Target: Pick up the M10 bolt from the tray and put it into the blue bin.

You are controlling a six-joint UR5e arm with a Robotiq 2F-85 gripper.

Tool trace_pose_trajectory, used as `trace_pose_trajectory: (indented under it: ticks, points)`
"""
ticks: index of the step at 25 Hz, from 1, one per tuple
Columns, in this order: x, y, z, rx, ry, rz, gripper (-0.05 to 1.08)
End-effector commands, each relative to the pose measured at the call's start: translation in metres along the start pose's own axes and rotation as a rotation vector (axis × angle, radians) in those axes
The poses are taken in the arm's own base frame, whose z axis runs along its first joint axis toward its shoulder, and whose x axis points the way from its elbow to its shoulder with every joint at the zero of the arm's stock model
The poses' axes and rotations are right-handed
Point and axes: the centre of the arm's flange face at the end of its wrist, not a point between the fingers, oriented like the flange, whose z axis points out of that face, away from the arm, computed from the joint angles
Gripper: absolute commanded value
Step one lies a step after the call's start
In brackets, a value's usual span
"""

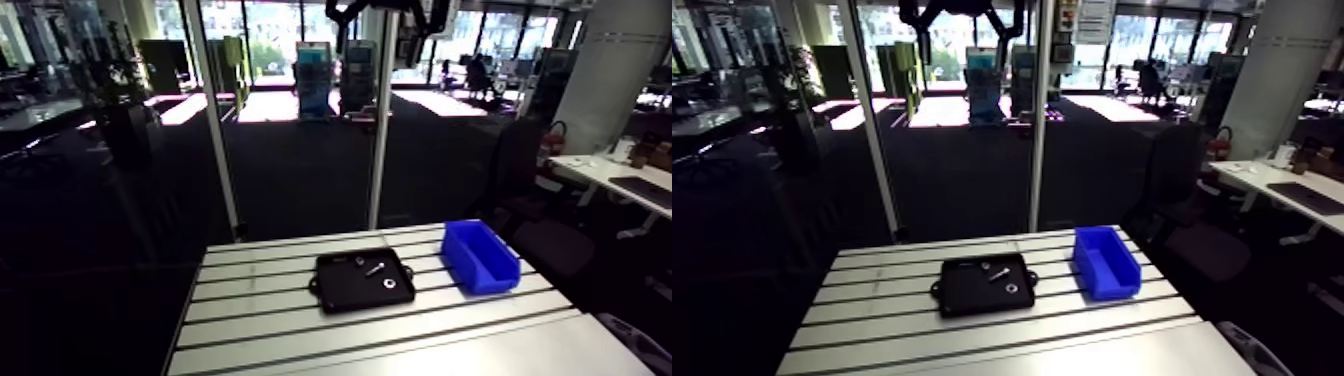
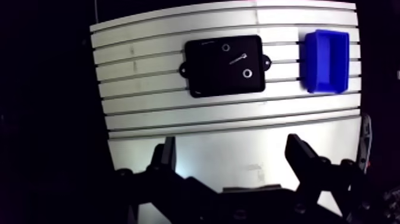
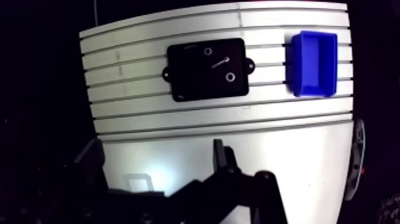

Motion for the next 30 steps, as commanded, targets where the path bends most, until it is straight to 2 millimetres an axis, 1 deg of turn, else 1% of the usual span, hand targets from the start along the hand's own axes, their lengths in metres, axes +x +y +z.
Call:
trace_pose_trajectory:
  ticks: [1,5,8,12,14,21,24,26,30]
  points:
    - [0.008,0.003,0.022,-0.002,-0.017,0.089,0.01]
    - [0.019,0.006,0.038,-0.009,0.006,0.157,0.01]
    - [0.026,0.009,0.056,-0.011,-0.005,0.225,0.01]
    - [0.037,0.013,0.088,-0.021,-0.039,0.310,0.01]
    - [0.041,0.016,0.101,-0.025,-0.061,0.361,0.01]
    - [0.048,0.021,0.151,-0.047,-0.149,0.540,0.01]
    - [0.052,0.024,0.164,-0.069,-0.155,0.601,0.01]
    - [0.055,0.027,0.173,-0.095,-0.142,0.615,0.01]
    - [0.061,0.026,0.189,-0.132,-0.107,0.630,0.01]
